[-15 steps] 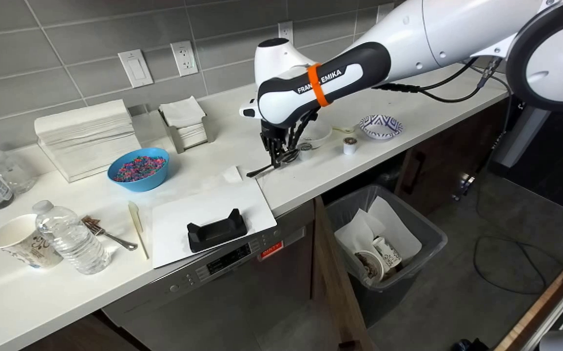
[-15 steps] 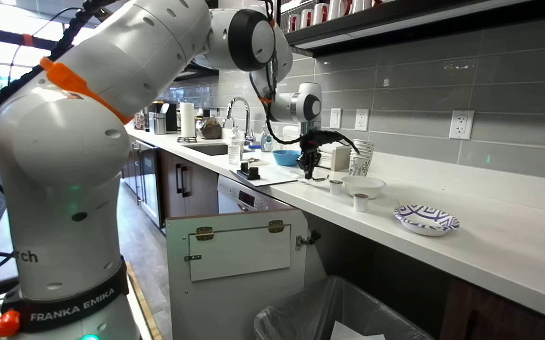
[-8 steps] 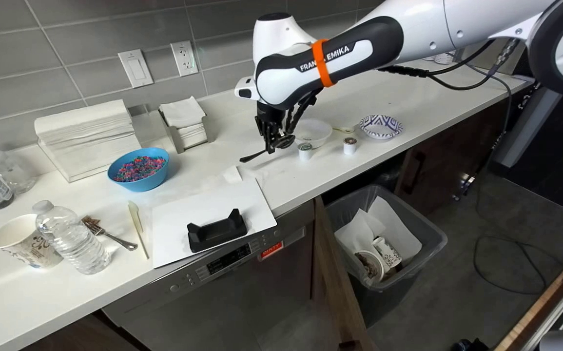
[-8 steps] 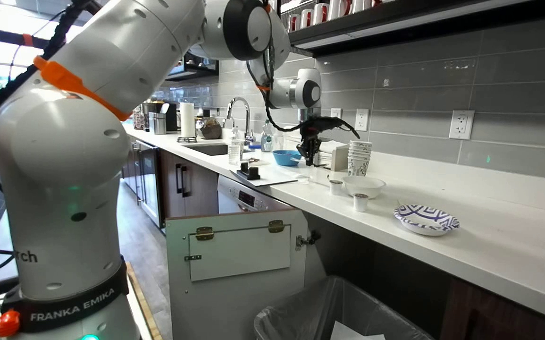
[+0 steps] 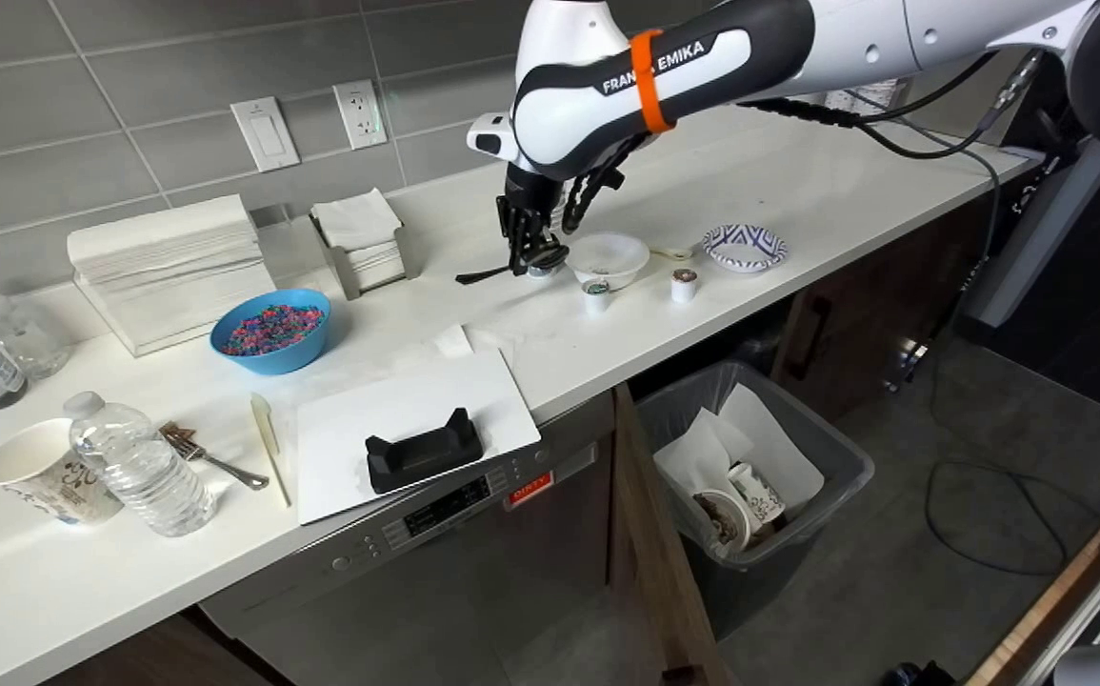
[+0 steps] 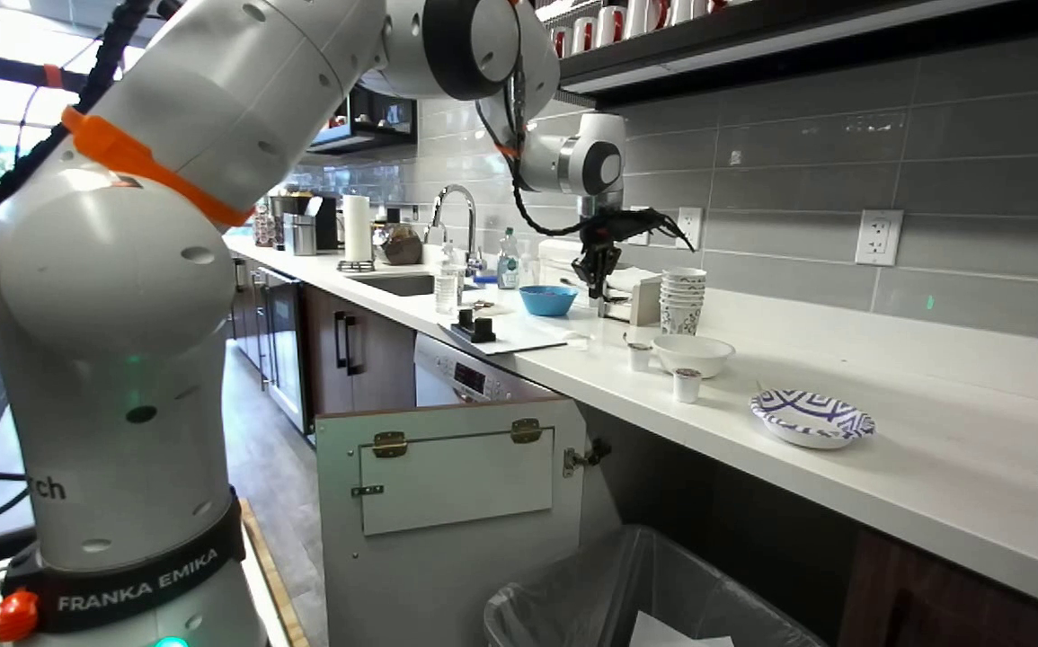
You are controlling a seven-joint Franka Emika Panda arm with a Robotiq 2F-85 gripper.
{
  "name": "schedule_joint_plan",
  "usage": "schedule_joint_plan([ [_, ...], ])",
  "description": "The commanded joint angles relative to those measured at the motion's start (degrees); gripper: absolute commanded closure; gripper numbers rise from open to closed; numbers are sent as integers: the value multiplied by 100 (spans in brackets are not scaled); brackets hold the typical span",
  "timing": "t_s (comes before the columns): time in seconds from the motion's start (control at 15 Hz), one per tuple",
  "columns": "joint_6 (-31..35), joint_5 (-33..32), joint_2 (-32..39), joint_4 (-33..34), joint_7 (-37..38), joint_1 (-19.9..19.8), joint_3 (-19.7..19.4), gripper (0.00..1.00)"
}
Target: Use a spoon to transfer some contents from the left coffee pod to the bowl
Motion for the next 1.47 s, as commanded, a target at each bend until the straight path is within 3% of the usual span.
schedule_joint_plan([
  [0.0, 453, 442, -228, -450, -342, -278, 202, 98],
  [0.47, 2269, 1314, -696, -1776, -772, -824, 577, 98],
  [0.8, 3441, 2168, -913, -2638, -1432, -1574, 1351, 98],
  [1.07, 3842, 2740, -966, -2947, -2023, -2273, 2105, 98],
  [1.4, 3707, 3268, -852, -2989, -2547, -3125, 2925, 98],
])
